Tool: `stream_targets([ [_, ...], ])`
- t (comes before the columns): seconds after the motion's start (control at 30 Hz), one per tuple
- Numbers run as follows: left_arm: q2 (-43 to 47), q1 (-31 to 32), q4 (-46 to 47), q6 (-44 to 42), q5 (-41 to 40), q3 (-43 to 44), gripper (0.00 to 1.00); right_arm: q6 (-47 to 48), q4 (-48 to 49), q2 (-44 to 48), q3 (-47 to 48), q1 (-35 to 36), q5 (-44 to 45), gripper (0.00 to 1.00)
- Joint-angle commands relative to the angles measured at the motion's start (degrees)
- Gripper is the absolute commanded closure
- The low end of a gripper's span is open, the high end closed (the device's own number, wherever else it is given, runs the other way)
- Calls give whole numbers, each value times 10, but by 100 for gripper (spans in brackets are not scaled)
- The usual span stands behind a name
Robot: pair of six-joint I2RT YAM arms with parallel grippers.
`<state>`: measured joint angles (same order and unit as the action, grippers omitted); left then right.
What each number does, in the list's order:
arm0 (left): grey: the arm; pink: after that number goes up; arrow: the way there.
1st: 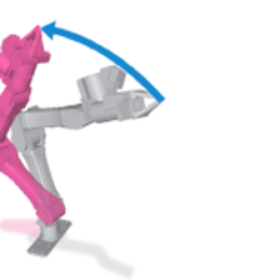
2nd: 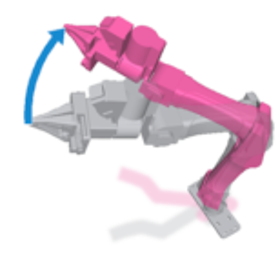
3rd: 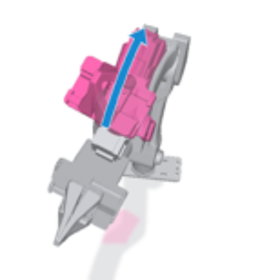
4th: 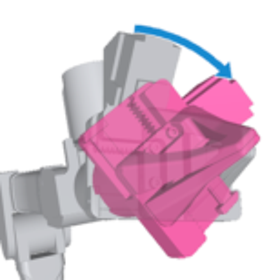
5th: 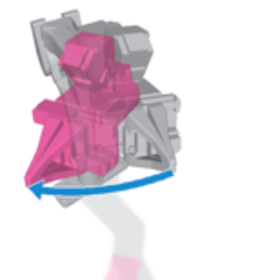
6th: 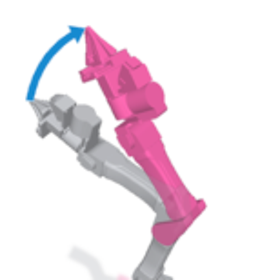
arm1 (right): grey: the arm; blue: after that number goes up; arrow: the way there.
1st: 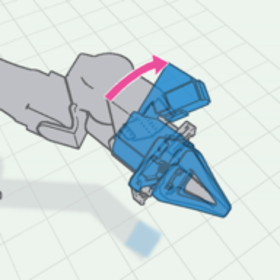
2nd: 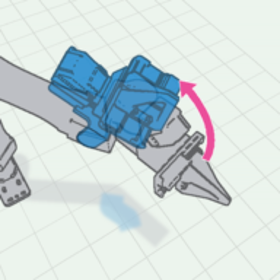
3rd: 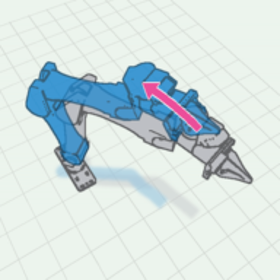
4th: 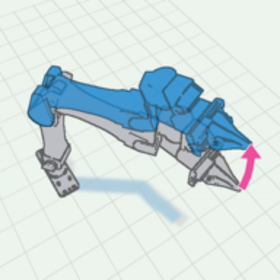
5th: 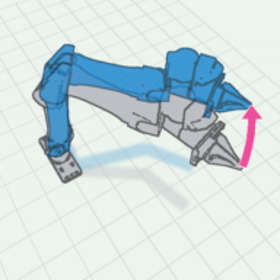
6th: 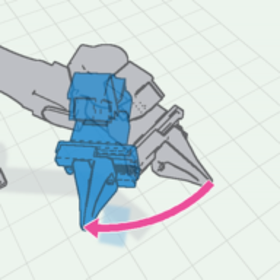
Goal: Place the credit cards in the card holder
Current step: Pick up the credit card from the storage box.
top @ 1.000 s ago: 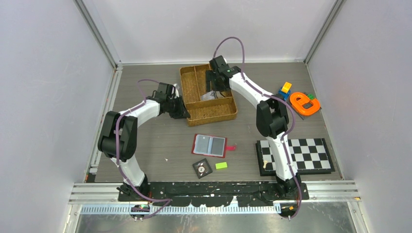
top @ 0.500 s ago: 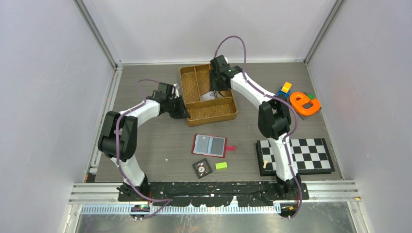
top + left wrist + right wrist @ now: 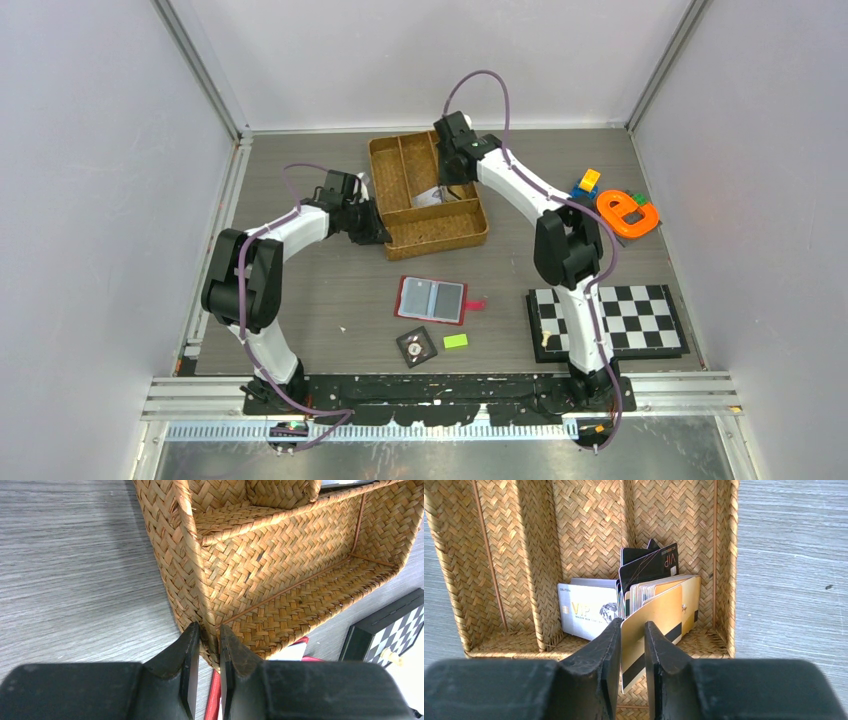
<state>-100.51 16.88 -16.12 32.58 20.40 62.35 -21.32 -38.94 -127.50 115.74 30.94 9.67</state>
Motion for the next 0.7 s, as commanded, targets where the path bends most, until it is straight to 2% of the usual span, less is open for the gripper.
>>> stream_targets([
  [0.0, -7, 14, 9, -10, 32, 10, 99, -11, 22, 58, -3, 18, -18, 76],
  [0.1, -5, 14, 8, -10, 30, 9, 99, -5, 19, 67, -6, 17, -4, 84],
  [0.23, -1, 14, 7, -10, 27, 11, 99, 4, 10, 76, -7, 17, 20, 85],
  [0.37, 8, 14, -1, -13, 18, 12, 99, 15, 8, 95, -14, 18, 50, 97],
  [0.47, 20, 14, -11, -20, 4, 14, 98, 23, 8, 124, -22, 19, 70, 100],
  [0.53, 29, 14, -18, -25, -5, 16, 93, 32, 9, 155, -33, 20, 78, 100],
  [0.67, 51, 14, -43, -41, -27, 27, 65, 42, -6, 215, -55, 20, 60, 100],
])
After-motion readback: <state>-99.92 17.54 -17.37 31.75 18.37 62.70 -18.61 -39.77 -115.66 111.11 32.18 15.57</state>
